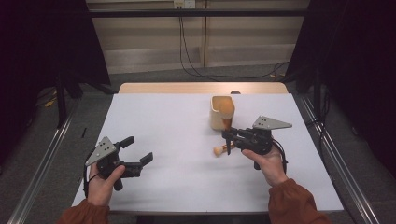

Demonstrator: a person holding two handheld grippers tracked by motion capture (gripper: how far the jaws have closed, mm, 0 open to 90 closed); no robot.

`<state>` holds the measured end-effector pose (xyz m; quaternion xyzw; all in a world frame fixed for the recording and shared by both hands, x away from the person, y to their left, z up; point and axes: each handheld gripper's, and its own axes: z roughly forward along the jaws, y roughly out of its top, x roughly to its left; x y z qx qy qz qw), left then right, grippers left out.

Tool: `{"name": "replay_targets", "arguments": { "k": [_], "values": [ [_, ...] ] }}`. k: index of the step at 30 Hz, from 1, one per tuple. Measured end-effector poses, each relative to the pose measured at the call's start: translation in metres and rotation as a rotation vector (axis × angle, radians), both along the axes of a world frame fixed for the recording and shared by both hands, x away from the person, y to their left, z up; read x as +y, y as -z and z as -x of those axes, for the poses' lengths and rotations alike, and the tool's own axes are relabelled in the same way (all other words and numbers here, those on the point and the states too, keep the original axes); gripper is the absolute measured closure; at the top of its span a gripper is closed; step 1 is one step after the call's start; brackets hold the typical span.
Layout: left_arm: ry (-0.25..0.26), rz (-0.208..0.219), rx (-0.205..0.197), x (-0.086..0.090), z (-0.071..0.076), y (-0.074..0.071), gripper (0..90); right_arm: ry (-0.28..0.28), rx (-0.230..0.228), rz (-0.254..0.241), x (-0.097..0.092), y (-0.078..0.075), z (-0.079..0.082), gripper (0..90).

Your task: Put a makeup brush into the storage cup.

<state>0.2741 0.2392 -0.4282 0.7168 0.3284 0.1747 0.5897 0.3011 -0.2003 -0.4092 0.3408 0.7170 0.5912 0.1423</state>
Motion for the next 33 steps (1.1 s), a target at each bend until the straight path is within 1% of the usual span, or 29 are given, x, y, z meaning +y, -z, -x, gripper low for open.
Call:
{"name": "replay_targets", "arguments": {
  "k": [3, 6, 8, 9, 11, 12, 13, 15, 17, 19, 21, 24, 25, 27, 28, 29, 31, 32, 33],
  "values": [
    [-0.006, -0.003, -0.003, 0.001, 0.002, 0.004, 2.2, 0.010, -0.001, 0.002, -0.001, -0.001, -0.004, 74.6],
    [-0.008, -0.012, -0.016, 0.004, 0.003, 0.004, 2.2, 0.018, -0.005, 0.001, -0.002, -0.002, -0.008, 74.6],
    [-0.012, -0.004, -0.012, 0.005, 0.005, 0.005, 2.3, 0.021, -0.010, -0.001, -0.002, -0.004, -0.010, 74.6],
    [-0.009, -0.014, -0.015, 0.005, 0.005, 0.006, 2.2, 0.024, -0.012, -0.002, -0.001, -0.005, -0.011, 74.6],
    [-0.012, -0.025, -0.018, 0.005, 0.006, 0.006, 2.3, 0.022, -0.023, -0.013, -0.002, -0.006, -0.014, 74.6],
    [-0.013, -0.007, -0.015, 0.004, 0.007, 0.006, 2.3, 0.023, -0.031, -0.018, -0.002, -0.007, -0.016, 74.6],
    [-0.013, -0.002, -0.012, 0.004, 0.007, 0.006, 2.3, 0.027, -0.034, -0.023, -0.003, -0.007, -0.017, 74.6],
    [-0.013, -0.023, -0.019, 0.003, 0.008, 0.006, 2.3, 0.029, -0.041, -0.028, -0.003, -0.008, -0.020, 74.6],
    [-0.006, -0.022, -0.015, 0.003, 0.008, 0.006, 2.3, 0.035, -0.047, -0.031, -0.003, -0.009, -0.021, 74.5],
    [-0.006, -0.034, -0.022, 0.003, 0.009, 0.006, 2.3, 0.040, -0.043, -0.032, -0.003, -0.009, -0.023, 74.6],
    [-0.006, -0.028, -0.018, 0.003, 0.010, 0.006, 2.3, 0.045, -0.045, -0.050, -0.005, -0.011, -0.026, 74.6],
    [0.010, -0.036, -0.013, 0.003, 0.011, 0.006, 2.7, 0.044, -0.071, -0.071, -0.008, -0.014, -0.030, 74.5],
    [0.012, -0.032, -0.013, 0.003, 0.012, 0.006, 2.8, 0.050, -0.078, -0.071, -0.008, -0.015, -0.031, 74.6],
    [0.010, -0.044, -0.018, 0.004, 0.012, 0.006, 2.8, 0.057, -0.081, -0.073, -0.009, -0.017, -0.033, 74.6],
    [0.008, -0.043, -0.023, 0.004, 0.012, 0.005, 2.8, 0.061, -0.087, -0.073, -0.009, -0.019, -0.034, 74.5],
    [0.007, -0.038, -0.023, 0.003, 0.013, 0.005, 2.8, 0.069, -0.089, -0.072, -0.010, -0.020, -0.036, 74.6],
    [0.011, -0.045, -0.019, 0.003, 0.014, 0.006, 2.8, 0.076, -0.093, -0.074, -0.010, -0.021, -0.040, 74.6],
    [0.009, -0.043, -0.021, 0.002, 0.014, 0.006, 2.8, 0.081, -0.092, -0.066, -0.011, -0.023, -0.042, 74.6],
    [0.012, -0.042, -0.022, 0.002, 0.014, 0.005, 2.8, 0.089, -0.081, -0.061, -0.011, -0.024, -0.045, 74.6]
  ]
}}
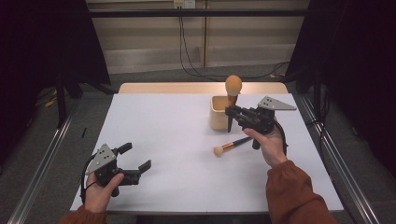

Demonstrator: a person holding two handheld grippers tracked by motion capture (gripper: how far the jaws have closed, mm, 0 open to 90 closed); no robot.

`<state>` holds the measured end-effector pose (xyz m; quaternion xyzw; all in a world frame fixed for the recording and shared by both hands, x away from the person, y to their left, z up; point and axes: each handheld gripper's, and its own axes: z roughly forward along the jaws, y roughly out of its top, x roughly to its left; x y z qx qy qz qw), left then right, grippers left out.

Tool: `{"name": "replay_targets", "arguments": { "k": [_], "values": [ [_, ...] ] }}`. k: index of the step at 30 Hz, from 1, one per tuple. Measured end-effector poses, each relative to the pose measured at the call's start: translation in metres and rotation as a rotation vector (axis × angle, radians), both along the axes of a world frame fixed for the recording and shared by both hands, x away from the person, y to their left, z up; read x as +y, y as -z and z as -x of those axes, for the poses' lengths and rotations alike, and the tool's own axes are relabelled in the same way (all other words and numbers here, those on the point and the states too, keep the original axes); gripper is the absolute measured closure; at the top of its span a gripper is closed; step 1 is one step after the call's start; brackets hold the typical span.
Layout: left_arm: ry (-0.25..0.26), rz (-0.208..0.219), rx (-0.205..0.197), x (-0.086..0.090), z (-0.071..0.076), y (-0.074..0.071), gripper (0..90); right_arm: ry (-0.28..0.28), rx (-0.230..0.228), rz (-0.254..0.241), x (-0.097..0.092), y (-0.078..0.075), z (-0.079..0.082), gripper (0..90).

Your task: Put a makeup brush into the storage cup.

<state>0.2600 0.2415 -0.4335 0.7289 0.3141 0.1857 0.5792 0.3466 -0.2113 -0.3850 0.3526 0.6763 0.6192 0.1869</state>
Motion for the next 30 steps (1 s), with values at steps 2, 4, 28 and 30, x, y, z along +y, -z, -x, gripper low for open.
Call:
{"name": "replay_targets", "arguments": {
  "k": [2, 4, 28, 30],
  "values": [
    [0.003, -0.005, -0.006, 0.001, 0.000, -0.001, 2.8, 0.016, 0.000, 0.016, -0.001, -0.003, -0.004, 74.6],
    [0.005, -0.012, -0.003, 0.002, 0.000, -0.001, 2.8, 0.024, 0.001, 0.005, -0.003, -0.006, -0.009, 74.5],
    [-0.010, -0.015, 0.013, 0.004, -0.001, 0.000, 3.0, 0.116, -0.057, 0.020, -0.003, -0.032, -0.054, 74.5],
    [-0.008, -0.014, 0.013, 0.004, -0.001, 0.000, 3.0, 0.122, -0.059, 0.017, -0.002, -0.033, -0.058, 74.5]
  ]
}}
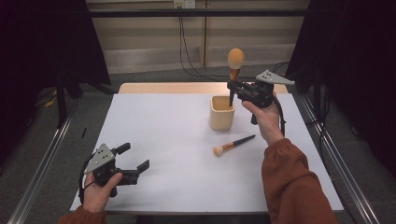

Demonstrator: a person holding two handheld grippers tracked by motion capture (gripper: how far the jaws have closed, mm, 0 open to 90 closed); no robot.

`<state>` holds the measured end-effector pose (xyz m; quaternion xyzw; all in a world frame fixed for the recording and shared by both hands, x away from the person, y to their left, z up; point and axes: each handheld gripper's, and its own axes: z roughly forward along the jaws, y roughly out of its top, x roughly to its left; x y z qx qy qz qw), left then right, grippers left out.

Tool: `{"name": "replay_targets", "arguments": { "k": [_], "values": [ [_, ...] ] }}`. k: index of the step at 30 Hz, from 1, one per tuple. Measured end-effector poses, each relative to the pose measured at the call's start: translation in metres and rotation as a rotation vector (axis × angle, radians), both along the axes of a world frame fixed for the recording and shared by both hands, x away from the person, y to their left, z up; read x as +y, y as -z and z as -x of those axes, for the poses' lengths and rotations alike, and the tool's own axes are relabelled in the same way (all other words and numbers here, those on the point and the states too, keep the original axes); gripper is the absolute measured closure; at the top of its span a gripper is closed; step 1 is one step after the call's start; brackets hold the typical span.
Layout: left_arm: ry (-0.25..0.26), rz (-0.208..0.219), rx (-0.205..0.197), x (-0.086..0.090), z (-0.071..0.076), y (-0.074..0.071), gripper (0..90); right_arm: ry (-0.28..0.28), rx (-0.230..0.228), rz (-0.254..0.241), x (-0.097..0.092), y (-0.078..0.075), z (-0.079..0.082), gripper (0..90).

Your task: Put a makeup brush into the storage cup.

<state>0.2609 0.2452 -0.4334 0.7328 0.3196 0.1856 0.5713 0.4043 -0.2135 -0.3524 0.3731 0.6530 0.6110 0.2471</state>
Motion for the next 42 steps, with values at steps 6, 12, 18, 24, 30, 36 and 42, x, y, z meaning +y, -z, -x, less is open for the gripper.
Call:
{"name": "replay_targets", "arguments": {
  "k": [6, 12, 18, 24, 30, 36, 42],
  "values": [
    [0.007, -0.016, -0.009, -0.001, 0.001, -0.001, 3.0, 0.007, 0.012, 0.015, 0.004, 0.006, -0.009, 74.5],
    [0.018, -0.022, -0.006, -0.002, 0.001, -0.001, 3.1, 0.015, 0.019, 0.023, 0.006, 0.014, -0.015, 74.5],
    [0.020, -0.023, -0.006, -0.002, 0.001, -0.001, 3.3, 0.012, 0.035, 0.039, 0.009, 0.025, -0.019, 74.5],
    [0.016, -0.025, -0.004, -0.001, 0.000, -0.001, 3.2, 0.014, 0.051, 0.038, 0.010, 0.036, -0.021, 74.5],
    [0.020, -0.030, -0.009, -0.001, 0.000, -0.001, 3.3, 0.012, 0.057, 0.040, 0.010, 0.042, -0.022, 74.5],
    [0.017, -0.030, -0.010, 0.000, 0.000, -0.001, 3.2, 0.014, 0.063, 0.043, 0.010, 0.050, -0.021, 74.5],
    [0.015, -0.029, -0.009, -0.001, 0.000, -0.001, 3.2, 0.015, 0.077, 0.039, 0.009, 0.057, -0.020, 74.5]
  ]
}}
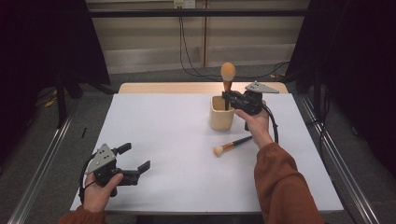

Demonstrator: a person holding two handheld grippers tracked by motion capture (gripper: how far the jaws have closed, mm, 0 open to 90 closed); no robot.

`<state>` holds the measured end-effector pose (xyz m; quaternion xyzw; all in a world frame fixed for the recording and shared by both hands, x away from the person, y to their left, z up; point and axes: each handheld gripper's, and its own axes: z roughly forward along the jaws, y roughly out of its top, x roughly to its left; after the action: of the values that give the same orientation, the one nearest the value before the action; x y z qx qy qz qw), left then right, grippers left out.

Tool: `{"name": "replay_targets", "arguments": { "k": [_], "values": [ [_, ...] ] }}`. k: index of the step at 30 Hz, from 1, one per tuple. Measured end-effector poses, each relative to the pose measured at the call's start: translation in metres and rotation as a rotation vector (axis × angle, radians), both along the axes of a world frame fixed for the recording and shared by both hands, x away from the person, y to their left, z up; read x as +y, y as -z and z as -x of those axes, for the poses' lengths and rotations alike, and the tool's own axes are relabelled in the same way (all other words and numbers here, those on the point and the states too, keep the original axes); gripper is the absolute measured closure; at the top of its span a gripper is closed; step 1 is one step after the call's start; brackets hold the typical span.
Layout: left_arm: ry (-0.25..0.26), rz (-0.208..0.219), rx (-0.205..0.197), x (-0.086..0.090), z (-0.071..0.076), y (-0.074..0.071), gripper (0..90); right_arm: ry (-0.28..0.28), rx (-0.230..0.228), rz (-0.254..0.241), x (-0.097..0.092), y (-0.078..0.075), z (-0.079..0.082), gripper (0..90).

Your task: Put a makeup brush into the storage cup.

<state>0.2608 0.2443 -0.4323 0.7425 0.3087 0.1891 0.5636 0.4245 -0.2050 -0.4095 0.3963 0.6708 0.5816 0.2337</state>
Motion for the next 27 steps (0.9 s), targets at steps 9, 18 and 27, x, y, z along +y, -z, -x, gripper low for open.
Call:
{"name": "replay_targets", "arguments": {
  "k": [9, 18, 27],
  "values": [
    [-0.003, 0.000, -0.001, 0.000, 0.000, 0.000, 3.3, 0.001, 0.017, 0.009, 0.000, 0.009, 0.000, 74.5],
    [0.001, -0.001, -0.004, -0.001, 0.000, 0.001, 3.3, 0.004, 0.037, 0.023, -0.002, 0.018, 0.000, 74.4],
    [0.006, -0.005, -0.005, -0.001, 0.000, 0.000, 3.3, 0.002, 0.049, 0.038, 0.000, 0.024, 0.001, 74.4]
  ]
}}
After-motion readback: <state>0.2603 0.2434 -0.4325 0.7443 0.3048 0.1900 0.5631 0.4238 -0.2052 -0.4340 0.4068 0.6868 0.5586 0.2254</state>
